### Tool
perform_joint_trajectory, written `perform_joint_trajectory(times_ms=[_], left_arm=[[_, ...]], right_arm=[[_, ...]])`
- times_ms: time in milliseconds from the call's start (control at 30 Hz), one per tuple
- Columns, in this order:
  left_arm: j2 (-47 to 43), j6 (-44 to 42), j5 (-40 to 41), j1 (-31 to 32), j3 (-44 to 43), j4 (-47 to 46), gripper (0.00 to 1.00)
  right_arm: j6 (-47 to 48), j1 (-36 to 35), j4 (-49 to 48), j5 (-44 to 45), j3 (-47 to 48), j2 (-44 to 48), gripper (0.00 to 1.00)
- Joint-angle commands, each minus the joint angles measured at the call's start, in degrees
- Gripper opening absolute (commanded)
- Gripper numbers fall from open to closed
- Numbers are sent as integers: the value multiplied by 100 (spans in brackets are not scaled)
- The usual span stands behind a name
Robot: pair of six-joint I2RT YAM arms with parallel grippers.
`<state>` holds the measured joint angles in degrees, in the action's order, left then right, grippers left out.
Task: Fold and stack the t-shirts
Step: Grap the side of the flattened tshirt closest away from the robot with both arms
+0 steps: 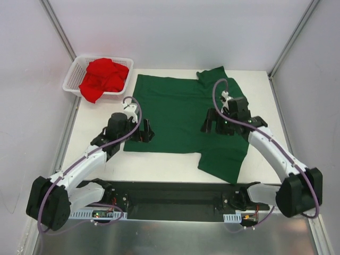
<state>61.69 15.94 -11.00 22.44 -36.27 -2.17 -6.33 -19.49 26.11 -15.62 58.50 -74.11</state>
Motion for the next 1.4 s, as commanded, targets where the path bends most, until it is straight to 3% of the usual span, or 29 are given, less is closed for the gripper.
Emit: perform_joint_trajectory(times_ms=[0, 200, 433, 700, 933, 1133, 1367], left_arm=[[-605, 392, 1021, 357, 637, -55, 99], [-1203, 471, 1302, 446, 1148, -20, 99], [-1081, 401, 1320, 446, 1044, 42, 99], [-659, 269, 1320, 437, 710, 15, 99], [-439, 216, 1434, 446, 639, -11, 99], [-369, 181, 1461, 437, 648, -81, 99], [-272, 163, 1461, 446, 683, -178, 99]], right_arm=[[-96, -274, 429, 1446, -918, 1124, 96], [-500, -503, 1070, 2168, -1893, 2661, 96], [-1071, -740, 1774, 2476, -2448, 3911, 96], [-2370, -1487, 2477, 3327, -2555, 4045, 96], [-3225, -2059, 3251, 4364, -2142, 3281, 96], [-3594, -2340, 3348, 4357, -2123, 2805, 96], [-3963, -2463, 3155, 4128, -2448, 2866, 96]])
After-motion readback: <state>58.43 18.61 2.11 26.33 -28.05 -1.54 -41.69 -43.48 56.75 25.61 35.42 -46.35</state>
